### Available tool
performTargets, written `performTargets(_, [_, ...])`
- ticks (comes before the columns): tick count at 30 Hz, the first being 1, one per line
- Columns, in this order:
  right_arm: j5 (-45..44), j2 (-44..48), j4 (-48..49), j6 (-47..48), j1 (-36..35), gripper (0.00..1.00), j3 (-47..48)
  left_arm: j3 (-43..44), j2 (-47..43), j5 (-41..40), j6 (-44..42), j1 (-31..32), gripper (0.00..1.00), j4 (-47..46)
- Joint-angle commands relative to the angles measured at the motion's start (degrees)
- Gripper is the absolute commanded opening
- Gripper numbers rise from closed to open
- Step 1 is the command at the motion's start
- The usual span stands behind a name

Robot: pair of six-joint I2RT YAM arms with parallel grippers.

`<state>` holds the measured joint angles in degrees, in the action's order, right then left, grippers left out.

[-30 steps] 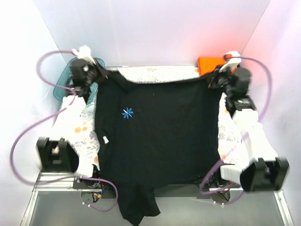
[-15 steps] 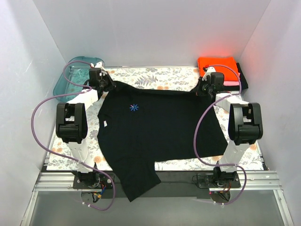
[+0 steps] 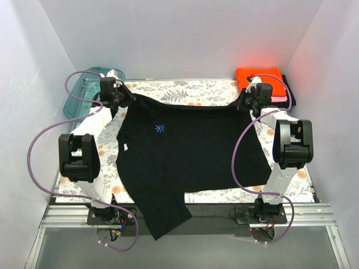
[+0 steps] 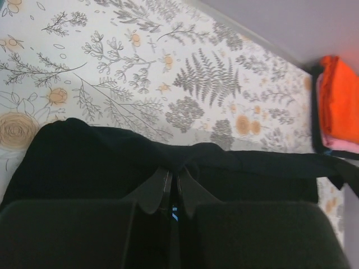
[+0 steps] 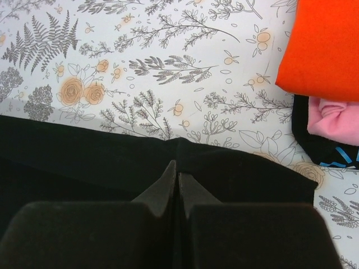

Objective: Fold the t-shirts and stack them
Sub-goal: Fold the tshirt

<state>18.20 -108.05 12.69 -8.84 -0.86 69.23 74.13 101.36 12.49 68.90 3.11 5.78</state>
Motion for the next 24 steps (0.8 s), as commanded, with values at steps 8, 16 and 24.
performTargets(8, [-1.4,5.2,-5.7,0.4,0.3,0.01,-0.4,-7.5,-16.0,-0.6,7.6,-0.3,0.00,9.4])
performTargets(16, [-4.3,6.4,-9.6,2.6,1.8,0.01,-0.3,-15.1,-20.1,2.4,15.1,-0.3,0.00,11.8])
performTargets(24, [-6.2,6.7,-14.2,4.2,1.9,0.01,1.5,-16.7,-25.5,2.4,19.3,-0.3,0.00,15.3])
